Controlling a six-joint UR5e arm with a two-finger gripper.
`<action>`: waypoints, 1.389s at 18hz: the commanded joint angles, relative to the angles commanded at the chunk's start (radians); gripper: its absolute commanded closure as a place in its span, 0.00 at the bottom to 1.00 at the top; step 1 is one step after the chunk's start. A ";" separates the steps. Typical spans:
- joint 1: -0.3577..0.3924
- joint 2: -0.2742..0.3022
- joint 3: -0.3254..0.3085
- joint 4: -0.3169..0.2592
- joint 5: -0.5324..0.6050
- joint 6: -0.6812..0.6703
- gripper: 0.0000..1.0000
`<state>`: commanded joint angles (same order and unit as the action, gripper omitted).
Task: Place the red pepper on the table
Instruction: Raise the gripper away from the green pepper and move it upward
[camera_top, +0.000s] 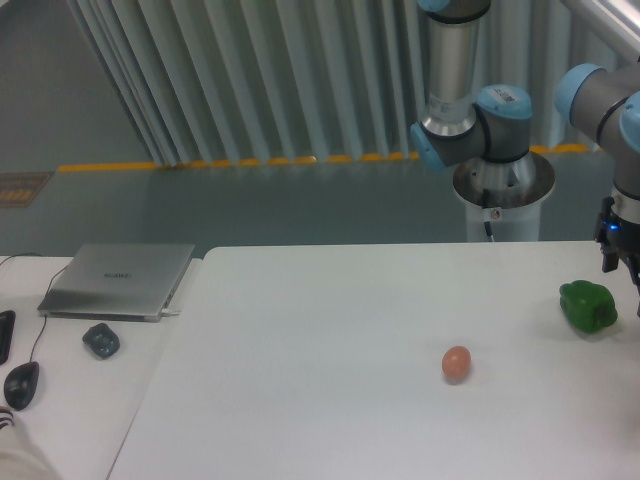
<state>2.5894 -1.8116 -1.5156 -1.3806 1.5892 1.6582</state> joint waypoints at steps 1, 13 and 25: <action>0.000 0.002 0.000 0.000 0.000 0.000 0.00; 0.049 0.029 -0.037 0.041 -0.101 -0.237 0.00; 0.060 -0.090 0.060 0.316 -0.100 -0.744 0.00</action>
<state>2.6492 -1.9020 -1.4557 -1.0649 1.4895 0.9144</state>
